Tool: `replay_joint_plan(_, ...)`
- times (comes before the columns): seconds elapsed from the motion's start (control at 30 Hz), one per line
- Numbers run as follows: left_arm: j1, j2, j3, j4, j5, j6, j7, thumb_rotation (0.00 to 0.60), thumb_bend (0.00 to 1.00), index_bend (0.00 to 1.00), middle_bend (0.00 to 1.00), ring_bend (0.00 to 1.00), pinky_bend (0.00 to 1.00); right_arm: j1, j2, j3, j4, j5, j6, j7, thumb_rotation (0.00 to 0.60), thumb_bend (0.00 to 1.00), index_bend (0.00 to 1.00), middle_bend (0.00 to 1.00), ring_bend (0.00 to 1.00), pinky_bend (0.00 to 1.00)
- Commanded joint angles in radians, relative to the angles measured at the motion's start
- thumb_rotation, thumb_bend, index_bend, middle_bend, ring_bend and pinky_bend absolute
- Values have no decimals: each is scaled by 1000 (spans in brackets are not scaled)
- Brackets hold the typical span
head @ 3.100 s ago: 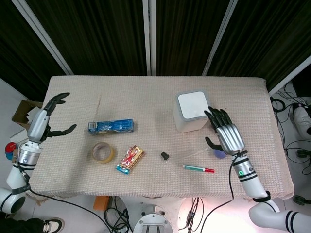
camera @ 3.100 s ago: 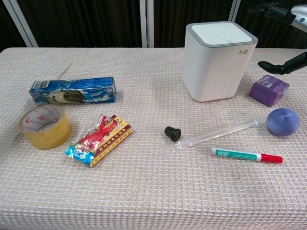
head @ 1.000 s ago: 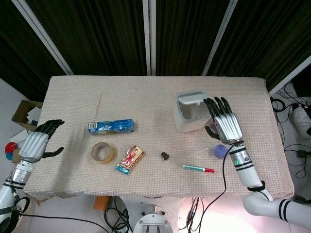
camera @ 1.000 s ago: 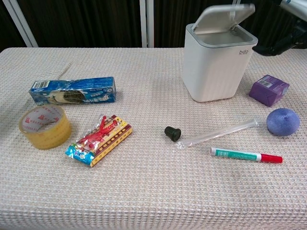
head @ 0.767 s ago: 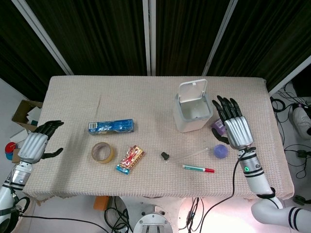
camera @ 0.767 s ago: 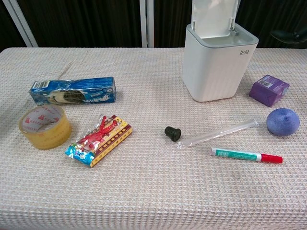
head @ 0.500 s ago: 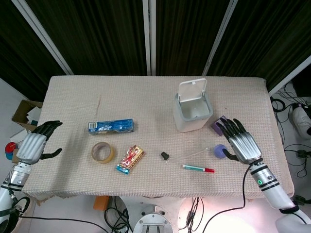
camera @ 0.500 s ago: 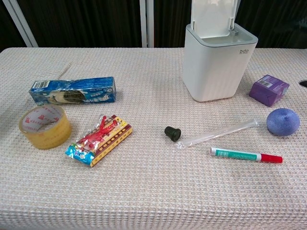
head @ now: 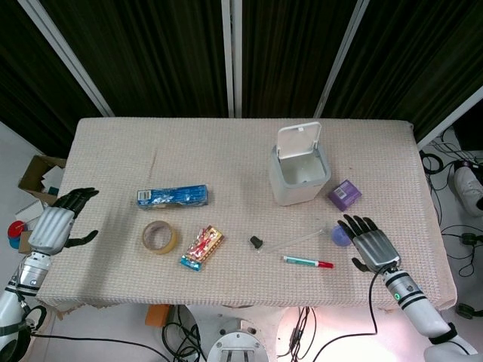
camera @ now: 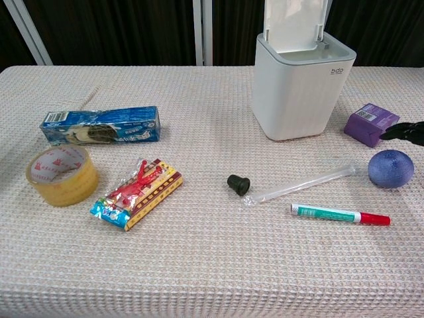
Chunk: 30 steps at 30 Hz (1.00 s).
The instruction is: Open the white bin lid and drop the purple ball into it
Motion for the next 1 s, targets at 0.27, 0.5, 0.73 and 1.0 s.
replay_joint_plan(0.27, 2, -6, 2, 12, 1, 0, -10, 598, 225, 144, 129, 106, 226, -1, -90, 18, 91, 57, -18, -38, 600, 289, 0, 55, 6, 286)
replay_joint_plan(0.5, 1, -14, 3, 20, 1, -5, -16, 599, 225, 145, 129, 106, 226, -6, -125, 21, 138, 38, -8, -9, 600, 318, 32, 146, 75, 402)
replay_joint_plan(0.73, 0, -19, 6, 24, 1, -12, -21, 599, 225, 146, 129, 106, 226, -24, -164, 30, 184, -11, 60, 18, 600, 394, 386, 325, 246, 579)
replay_joint_plan(1.0, -2, -23, 7, 27, 3, -14, -22, 600, 225, 146, 129, 106, 226, -38, -166, 41, 190, -54, 118, 34, 600, 427, 619, 481, 410, 660)
